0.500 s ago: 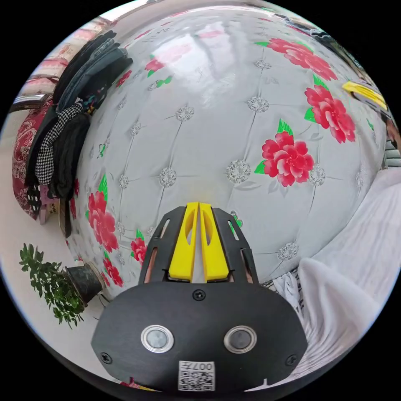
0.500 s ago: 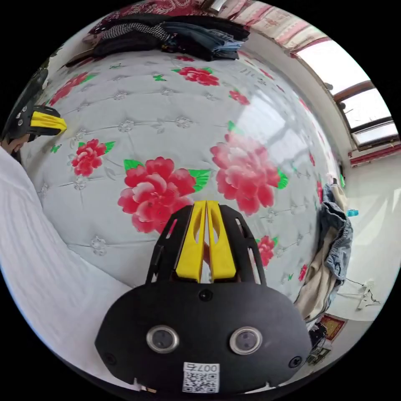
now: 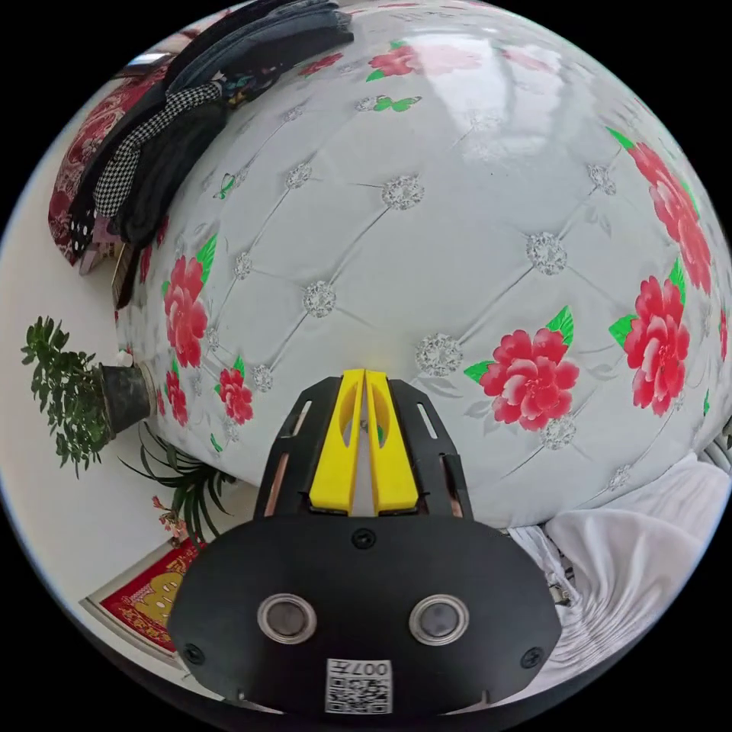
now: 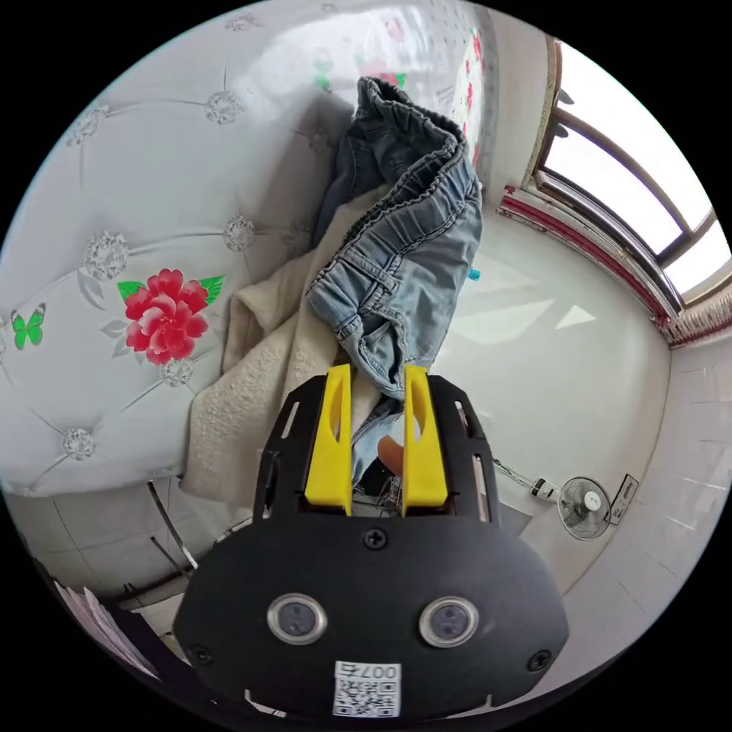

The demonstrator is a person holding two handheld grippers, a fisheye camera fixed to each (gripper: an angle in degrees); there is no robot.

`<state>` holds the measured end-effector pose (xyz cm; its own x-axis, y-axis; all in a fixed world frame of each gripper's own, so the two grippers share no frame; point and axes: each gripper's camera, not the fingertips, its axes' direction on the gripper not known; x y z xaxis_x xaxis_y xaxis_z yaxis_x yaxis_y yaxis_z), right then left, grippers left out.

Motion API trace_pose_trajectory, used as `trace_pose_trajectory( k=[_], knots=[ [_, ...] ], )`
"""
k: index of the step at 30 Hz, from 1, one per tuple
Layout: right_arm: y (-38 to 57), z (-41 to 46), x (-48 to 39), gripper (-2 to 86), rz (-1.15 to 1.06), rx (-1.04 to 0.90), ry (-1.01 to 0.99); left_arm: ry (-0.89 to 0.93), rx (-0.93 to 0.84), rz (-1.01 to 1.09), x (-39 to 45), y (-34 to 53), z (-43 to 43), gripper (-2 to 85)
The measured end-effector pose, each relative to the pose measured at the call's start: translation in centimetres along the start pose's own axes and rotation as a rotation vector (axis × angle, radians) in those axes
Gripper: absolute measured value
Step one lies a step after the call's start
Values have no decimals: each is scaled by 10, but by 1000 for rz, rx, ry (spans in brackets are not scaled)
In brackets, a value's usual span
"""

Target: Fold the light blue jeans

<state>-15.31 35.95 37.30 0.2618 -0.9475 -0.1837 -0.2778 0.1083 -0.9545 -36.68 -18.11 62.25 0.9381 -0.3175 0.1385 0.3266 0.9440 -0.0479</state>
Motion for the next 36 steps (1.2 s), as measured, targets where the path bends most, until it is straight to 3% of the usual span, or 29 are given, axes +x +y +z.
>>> trace_pose_trajectory(
  k=[5, 14, 18, 23, 25, 29, 33, 36],
  knots=[
    [-13, 44, 5, 56, 11, -4, -66, 97, 3, 6, 17, -1, -18, -10],
    [21, 95, 50, 8, 308, 102, -338, 99, 74, 107, -4, 9, -53, -10],
    [61, 73, 96, 3, 553, 375, -676, 154, 134, 113, -31, 22, -70, -9],
    [75, 2, 113, 0, 589, 792, -1115, 367, 249, 116, -79, 51, -99, -1],
    [58, -43, 104, -1, 541, 901, -1262, 475, 318, 126, -103, 68, -112, 18],
    [26, -106, 82, -2, 439, 938, -1353, 776, 465, 135, -180, 113, -136, 97],
    [13, -201, 48, -1, 76, 1162, -1700, 939, 569, 99, -258, 157, -141, 131],
    [22, -311, 7, 1, -335, 1261, -1746, 954, 673, 62, -322, 197, -147, 158]
  ],
)
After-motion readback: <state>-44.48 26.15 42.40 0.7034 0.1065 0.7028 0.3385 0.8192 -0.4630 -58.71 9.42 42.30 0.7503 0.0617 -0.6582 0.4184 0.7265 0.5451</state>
